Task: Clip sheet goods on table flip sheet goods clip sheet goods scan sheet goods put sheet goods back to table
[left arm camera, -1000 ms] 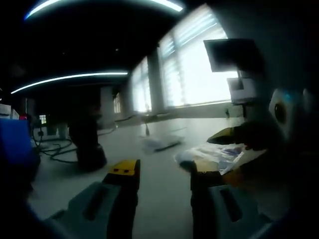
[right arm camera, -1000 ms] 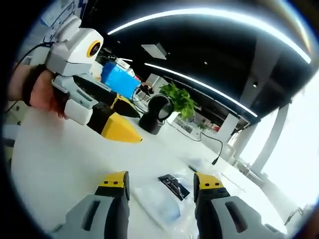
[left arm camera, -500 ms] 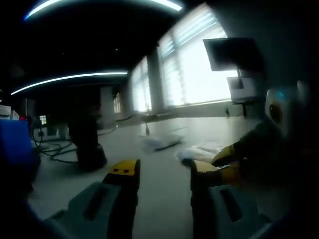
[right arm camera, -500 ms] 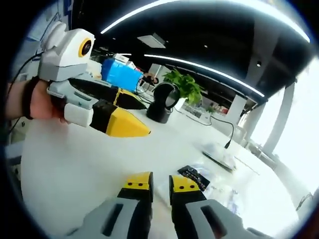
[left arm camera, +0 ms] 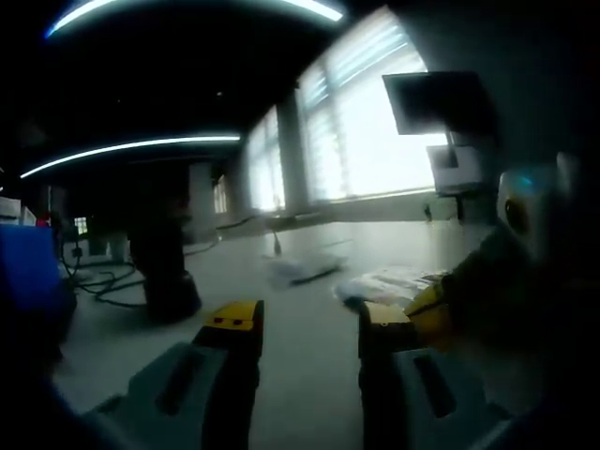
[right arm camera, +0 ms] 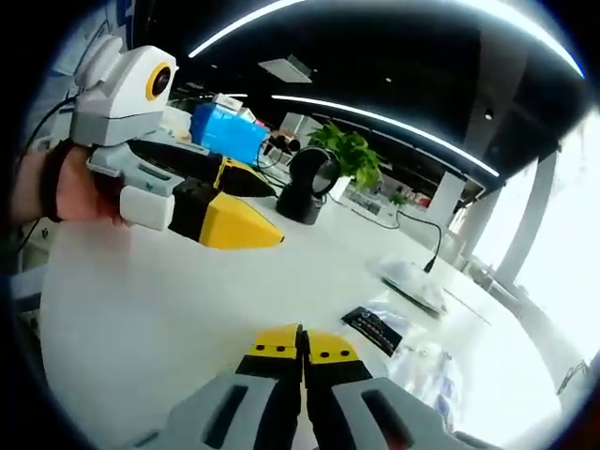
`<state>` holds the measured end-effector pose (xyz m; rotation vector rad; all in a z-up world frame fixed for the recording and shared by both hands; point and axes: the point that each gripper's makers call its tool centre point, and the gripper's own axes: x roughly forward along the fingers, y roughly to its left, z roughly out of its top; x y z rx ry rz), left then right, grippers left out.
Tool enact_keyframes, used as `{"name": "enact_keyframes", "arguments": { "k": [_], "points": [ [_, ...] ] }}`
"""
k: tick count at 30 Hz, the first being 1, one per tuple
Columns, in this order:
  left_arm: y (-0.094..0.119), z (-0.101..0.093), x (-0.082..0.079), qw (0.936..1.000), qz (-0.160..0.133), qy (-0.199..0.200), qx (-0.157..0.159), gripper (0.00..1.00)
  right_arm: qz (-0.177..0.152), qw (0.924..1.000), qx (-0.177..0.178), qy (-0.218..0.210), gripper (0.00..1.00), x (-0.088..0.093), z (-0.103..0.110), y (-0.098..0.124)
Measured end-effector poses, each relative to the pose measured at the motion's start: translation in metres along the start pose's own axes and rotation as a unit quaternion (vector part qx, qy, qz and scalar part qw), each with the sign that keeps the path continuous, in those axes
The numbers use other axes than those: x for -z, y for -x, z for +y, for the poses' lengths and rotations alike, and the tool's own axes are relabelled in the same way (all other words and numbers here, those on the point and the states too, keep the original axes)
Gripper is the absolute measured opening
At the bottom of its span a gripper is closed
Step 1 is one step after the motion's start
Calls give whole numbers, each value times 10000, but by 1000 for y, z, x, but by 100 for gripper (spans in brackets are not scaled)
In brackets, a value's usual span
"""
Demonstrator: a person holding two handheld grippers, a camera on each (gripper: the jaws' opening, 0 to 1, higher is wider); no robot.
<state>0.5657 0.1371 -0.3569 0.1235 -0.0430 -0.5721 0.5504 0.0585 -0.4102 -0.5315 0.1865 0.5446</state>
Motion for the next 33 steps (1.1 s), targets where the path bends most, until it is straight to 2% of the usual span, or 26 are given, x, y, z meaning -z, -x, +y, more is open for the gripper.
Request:
{"name": "enact_keyframes", "arguments": {
  "k": [2,5,6,8,10,13,16,17,19,20,21,26,27,28,33],
  "points": [
    [0,0,0,10000,1,-2,-1,33,-159,9998,-7,-127,0,-5,-2,2],
    [0,0,0,10000,4,-7,-8,33,-240,9983,-26,-534,0,-10,-7,4],
    [0,-1,0,10000,3,-6,-8,33,-228,9964,-59,-811,0,-10,-7,5],
    [1,-1,0,10000,5,-7,-10,33,-229,9892,-204,-1434,0,-11,-8,6],
    [1,-1,0,10000,8,-12,-13,33,-250,9781,-383,-2029,0,-12,-8,8],
    [1,-1,0,10000,10,-14,-12,33,-269,9454,-641,-3184,0,-10,-12,9],
    [1,-2,0,10000,14,-20,-11,33,-217,9006,-971,-4232,0,-6,-12,10],
    [1,-2,0,10000,15,-23,-12,33,-169,8808,-1106,-4601,0,-4,-10,11],
    [1,-2,0,10000,15,-21,-13,33,-166,8830,-996,-4583,0,0,-17,10],
    [1,-2,0,10000,13,-20,-15,33,-126,8781,-1038,-4669,0,-1,-15,11],
    [1,-2,0,10000,17,-21,-15,33,-120,8791,-1050,-4648,0,-1,-14,11],
    [1,-3,0,10000,17,-25,-16,33,-203,8977,-1007,-4284,0,-6,-10,13],
    [1,-3,0,10000,18,-25,-18,33,-204,8986,-1005,-4266,0,-7,-9,13],
    [1,-3,0,10000,21,-28,-18,33,-207,9055,-1006,-4117,0,-7,-7,13],
    [0,-3,1,10000,47,-54,-10,33,11,9553,-829,-2837,0,0,5,14]
  ]
}}
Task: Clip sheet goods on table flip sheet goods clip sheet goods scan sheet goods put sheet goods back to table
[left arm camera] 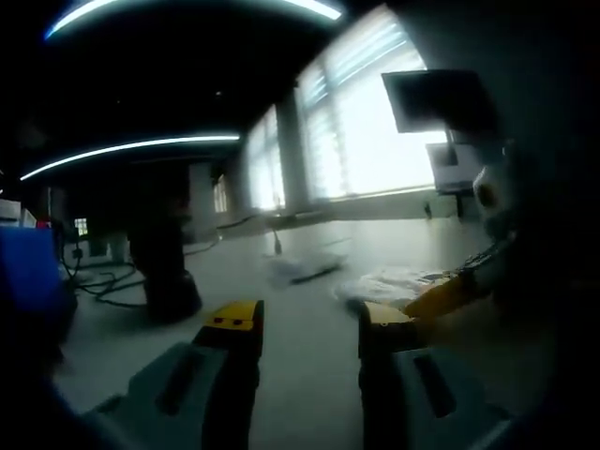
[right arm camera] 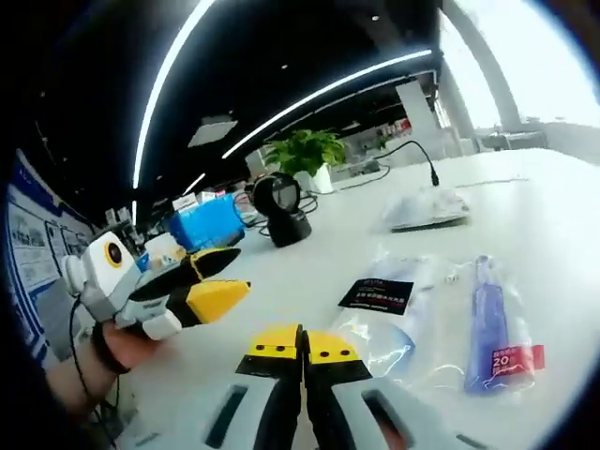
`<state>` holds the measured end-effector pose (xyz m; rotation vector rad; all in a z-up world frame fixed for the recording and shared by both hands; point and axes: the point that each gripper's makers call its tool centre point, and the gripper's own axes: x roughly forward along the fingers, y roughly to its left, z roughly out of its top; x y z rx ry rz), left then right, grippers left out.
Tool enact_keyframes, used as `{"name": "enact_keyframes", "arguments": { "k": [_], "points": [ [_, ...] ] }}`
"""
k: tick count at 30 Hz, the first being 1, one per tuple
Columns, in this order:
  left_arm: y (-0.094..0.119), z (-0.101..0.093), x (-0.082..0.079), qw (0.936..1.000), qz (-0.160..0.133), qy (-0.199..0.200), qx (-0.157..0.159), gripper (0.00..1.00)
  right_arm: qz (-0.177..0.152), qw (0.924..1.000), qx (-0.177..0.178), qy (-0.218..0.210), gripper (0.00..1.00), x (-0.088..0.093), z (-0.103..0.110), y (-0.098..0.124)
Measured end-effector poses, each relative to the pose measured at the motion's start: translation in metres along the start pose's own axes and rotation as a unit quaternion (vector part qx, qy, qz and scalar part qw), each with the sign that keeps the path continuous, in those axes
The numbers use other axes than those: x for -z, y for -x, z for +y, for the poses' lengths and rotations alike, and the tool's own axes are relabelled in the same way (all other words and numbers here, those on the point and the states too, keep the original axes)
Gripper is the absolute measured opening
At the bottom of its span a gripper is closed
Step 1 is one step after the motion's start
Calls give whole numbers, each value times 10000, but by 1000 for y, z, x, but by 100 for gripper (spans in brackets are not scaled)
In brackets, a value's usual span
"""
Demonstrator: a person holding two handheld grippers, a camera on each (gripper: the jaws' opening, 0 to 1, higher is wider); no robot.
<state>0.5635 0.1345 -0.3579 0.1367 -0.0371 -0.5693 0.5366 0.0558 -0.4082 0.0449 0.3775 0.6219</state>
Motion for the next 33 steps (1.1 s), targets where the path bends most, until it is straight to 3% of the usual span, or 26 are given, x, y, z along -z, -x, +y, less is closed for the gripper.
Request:
{"name": "enact_keyframes", "arguments": {
  "k": [3,8,10,14,18,23,29,33],
  "points": [
    [0,0,0,10000,3,-4,-4,33,-3,9978,186,639,0,1,3,-1],
    [0,0,0,10000,6,-12,-4,33,-39,9965,112,832,0,1,9,-1],
    [0,0,0,10000,8,-18,1,33,-231,9967,8,784,1,-6,8,1],
    [0,1,0,10000,5,-13,-2,33,-385,9922,-132,1175,18,-14,10,5],
    [0,1,1,10000,7,-22,1,33,-387,9795,-82,1975,29,-19,5,10],
    [0,1,1,10000,15,-30,3,33,-137,9552,-24,2957,36,-11,4,11],
    [-1,2,1,10000,11,-26,-7,33,-25,9480,175,3176,32,-8,-7,3],
    [-1,2,2,10000,14,-33,5,33,58,9496,275,3121,29,-10,-14,1]
  ]
}}
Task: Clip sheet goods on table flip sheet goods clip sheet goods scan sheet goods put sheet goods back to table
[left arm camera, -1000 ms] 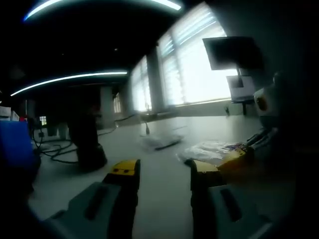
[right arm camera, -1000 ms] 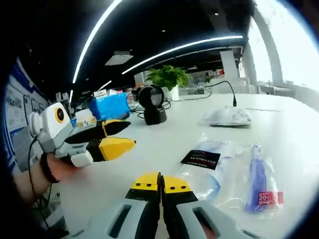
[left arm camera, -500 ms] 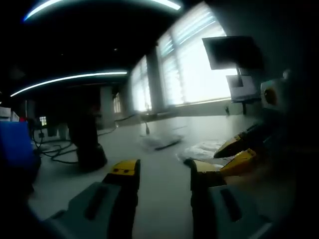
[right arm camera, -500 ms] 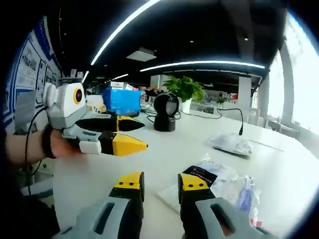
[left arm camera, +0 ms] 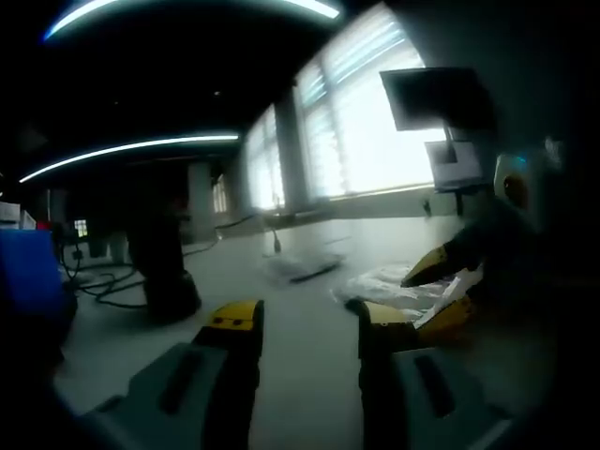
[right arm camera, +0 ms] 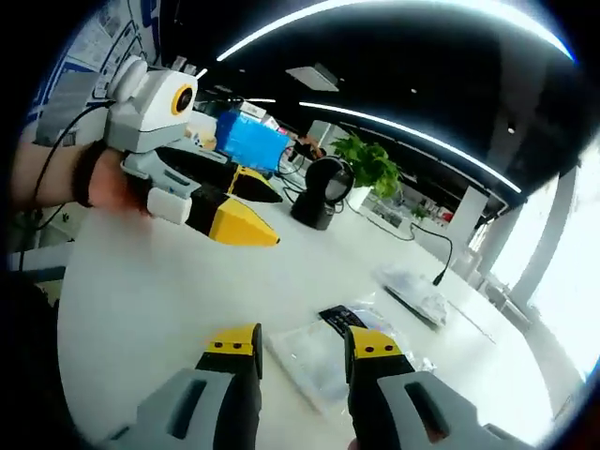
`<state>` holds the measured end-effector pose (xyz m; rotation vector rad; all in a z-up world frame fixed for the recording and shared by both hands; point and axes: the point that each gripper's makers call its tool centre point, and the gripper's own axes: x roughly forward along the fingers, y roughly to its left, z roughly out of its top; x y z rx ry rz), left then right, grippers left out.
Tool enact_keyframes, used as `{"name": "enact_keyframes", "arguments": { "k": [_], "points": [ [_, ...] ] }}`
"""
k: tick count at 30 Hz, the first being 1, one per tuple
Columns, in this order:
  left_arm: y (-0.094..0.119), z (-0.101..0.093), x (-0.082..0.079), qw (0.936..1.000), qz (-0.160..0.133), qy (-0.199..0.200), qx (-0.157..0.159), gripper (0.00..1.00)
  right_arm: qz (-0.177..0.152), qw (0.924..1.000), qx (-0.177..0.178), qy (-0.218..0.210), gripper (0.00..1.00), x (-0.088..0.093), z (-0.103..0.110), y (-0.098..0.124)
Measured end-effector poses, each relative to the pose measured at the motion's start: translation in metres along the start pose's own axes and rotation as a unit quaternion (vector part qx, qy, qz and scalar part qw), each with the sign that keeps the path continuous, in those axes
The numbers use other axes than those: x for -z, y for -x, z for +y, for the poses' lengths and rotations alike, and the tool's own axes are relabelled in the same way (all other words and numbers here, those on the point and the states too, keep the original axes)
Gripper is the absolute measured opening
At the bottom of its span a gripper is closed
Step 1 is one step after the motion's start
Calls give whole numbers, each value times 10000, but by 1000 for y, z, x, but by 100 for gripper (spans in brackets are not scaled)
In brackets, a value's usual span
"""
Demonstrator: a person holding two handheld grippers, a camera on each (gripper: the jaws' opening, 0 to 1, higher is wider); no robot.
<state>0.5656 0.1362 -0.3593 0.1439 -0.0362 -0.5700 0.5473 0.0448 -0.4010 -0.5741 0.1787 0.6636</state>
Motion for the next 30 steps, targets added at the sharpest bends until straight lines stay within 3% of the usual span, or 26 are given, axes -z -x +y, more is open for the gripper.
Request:
{"name": "enact_keyframes", "arguments": {
  "k": [4,9,22,30],
  "points": [
    [-1,1,0,10000,-10,9,-3,33,64,9997,-80,-212,22,2,2,-2],
    [-1,1,0,10000,-12,10,-11,33,217,9983,-96,-540,1,11,7,-5],
    [-1,2,0,10000,-7,3,-16,33,198,9981,-183,-551,0,11,7,-2],
    [-1,2,0,10000,-7,11,-15,33,-305,9941,20,-1036,0,-10,-13,12]
  ]
}}
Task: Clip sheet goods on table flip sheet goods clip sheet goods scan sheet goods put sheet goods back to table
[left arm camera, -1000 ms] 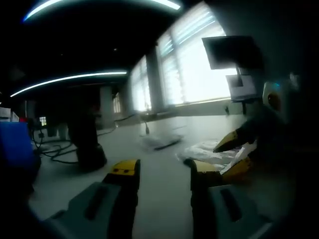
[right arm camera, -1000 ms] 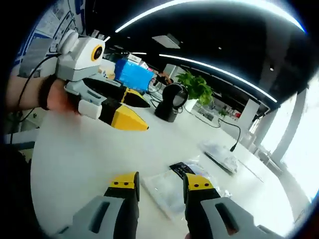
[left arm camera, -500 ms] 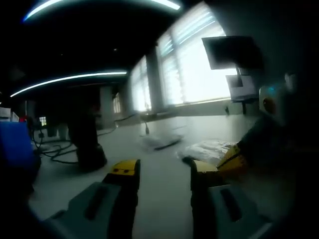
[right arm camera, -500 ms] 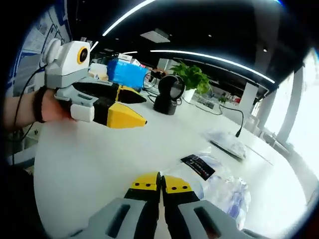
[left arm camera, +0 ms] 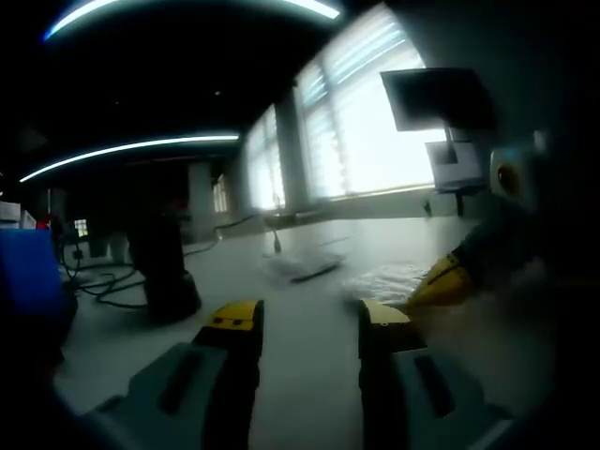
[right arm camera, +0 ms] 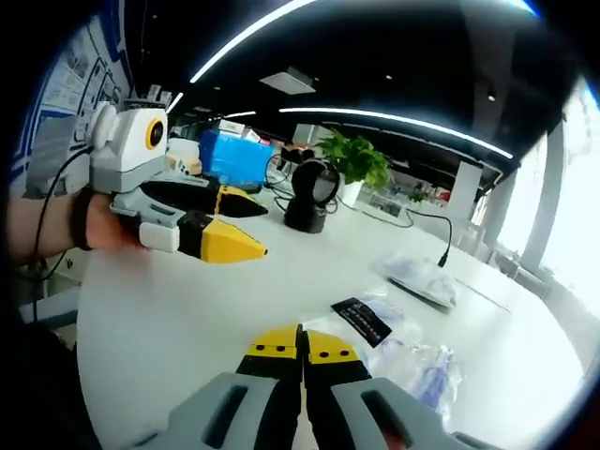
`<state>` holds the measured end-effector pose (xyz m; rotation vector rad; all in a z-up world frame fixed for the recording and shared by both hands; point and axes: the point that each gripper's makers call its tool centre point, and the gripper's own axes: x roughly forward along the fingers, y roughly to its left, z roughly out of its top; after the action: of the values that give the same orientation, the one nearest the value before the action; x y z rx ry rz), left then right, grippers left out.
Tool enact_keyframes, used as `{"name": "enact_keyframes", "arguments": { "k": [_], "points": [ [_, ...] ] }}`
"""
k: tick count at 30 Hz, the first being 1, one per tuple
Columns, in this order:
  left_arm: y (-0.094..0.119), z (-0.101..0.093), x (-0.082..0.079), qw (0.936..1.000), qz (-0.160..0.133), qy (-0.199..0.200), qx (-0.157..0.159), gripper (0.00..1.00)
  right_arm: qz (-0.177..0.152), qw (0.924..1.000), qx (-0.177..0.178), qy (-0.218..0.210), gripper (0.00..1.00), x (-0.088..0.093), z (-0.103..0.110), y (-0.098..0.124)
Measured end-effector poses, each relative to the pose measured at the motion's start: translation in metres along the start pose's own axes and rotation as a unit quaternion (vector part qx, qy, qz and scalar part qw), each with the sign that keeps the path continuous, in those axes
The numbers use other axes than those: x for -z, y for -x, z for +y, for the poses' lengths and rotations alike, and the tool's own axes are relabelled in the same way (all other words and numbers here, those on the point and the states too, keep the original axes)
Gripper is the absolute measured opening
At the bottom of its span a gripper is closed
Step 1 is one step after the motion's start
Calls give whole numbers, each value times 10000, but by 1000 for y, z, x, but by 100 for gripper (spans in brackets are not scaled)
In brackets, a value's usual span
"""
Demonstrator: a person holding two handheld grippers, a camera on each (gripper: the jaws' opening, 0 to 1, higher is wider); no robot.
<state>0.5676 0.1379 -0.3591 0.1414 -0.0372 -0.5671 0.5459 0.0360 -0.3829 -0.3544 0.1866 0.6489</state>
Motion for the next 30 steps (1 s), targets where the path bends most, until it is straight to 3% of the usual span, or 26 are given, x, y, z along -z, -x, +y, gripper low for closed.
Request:
{"name": "enact_keyframes", "arguments": {
  "k": [8,12,30],
  "points": [
    [0,0,0,10000,0,-9,-5,33,-384,9981,208,-440,0,-30,-29,16],
    [0,-1,0,10000,9,-18,3,33,-403,9981,449,-137,0,-38,-39,20],
    [0,-2,-1,10000,-5,-7,9,33,-866,9893,946,-701,0,-79,-108,45]
  ]
}}
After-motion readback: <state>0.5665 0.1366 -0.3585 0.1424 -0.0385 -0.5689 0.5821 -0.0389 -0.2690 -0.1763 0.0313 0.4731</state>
